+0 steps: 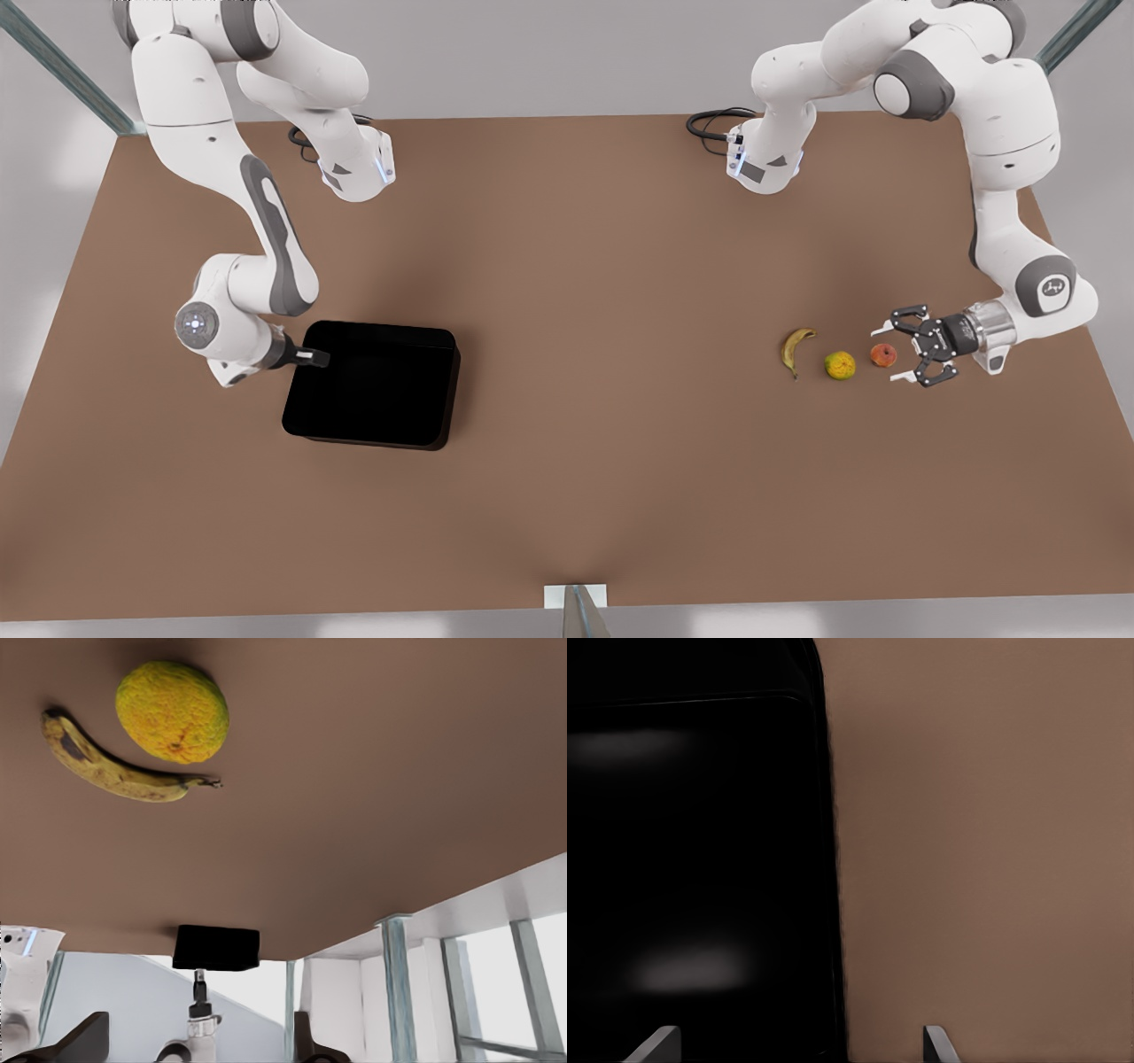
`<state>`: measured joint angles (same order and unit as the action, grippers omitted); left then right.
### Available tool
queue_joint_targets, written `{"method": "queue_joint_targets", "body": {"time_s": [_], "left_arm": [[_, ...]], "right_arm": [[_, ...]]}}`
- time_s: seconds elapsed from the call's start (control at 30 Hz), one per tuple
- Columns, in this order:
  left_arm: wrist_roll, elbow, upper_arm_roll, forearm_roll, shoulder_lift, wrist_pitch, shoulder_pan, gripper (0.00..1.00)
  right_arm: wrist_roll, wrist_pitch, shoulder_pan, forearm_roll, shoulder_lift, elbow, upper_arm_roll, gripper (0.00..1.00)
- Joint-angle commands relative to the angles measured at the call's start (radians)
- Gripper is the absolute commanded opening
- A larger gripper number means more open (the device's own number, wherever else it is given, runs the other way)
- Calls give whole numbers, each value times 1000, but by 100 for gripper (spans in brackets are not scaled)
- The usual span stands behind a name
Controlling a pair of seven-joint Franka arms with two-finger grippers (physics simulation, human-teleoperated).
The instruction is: Place the storage box in the middle with the right arm, and place the apple in the storage box with the left arm
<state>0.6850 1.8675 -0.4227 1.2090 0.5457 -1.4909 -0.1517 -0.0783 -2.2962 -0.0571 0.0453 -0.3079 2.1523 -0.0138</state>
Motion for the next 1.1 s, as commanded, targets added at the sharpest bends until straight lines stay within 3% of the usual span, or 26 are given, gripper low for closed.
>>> {"method": "queue_joint_targets", "body": {"time_s": [0.0,0.07,0.4,0.43,0.47,0.5,0.57,0.7,1.07], "left_arm": [[-4,4,-1,12,0,0,0,100],[-30,32,1,12,5,-3,0,100],[-148,25,-10,63,118,-23,-46,100],[-189,27,-11,58,128,-19,-46,100],[-200,30,-14,50,129,-8,-48,100],[-219,36,-15,37,131,-3,-69,100],[-252,36,-14,37,160,-5,-91,100],[-251,-8,-13,50,184,-6,-112,100],[-285,-62,-5,90,304,20,-164,100]], "right_arm": [[0,0,0,-1,-2,0,0,100],[2,-115,0,-15,-8,66,6,100],[6,-120,2,-25,-57,90,6,100],[6,-120,2,-25,-60,90,6,88],[8,-117,2,-27,-62,90,6,63],[8,-112,2,-27,-59,89,6,49],[14,-100,2,-27,-57,86,6,39],[46,-100,-3,-27,-62,84,6,27],[77,-71,-3,-27,-59,69,6,21]]}}
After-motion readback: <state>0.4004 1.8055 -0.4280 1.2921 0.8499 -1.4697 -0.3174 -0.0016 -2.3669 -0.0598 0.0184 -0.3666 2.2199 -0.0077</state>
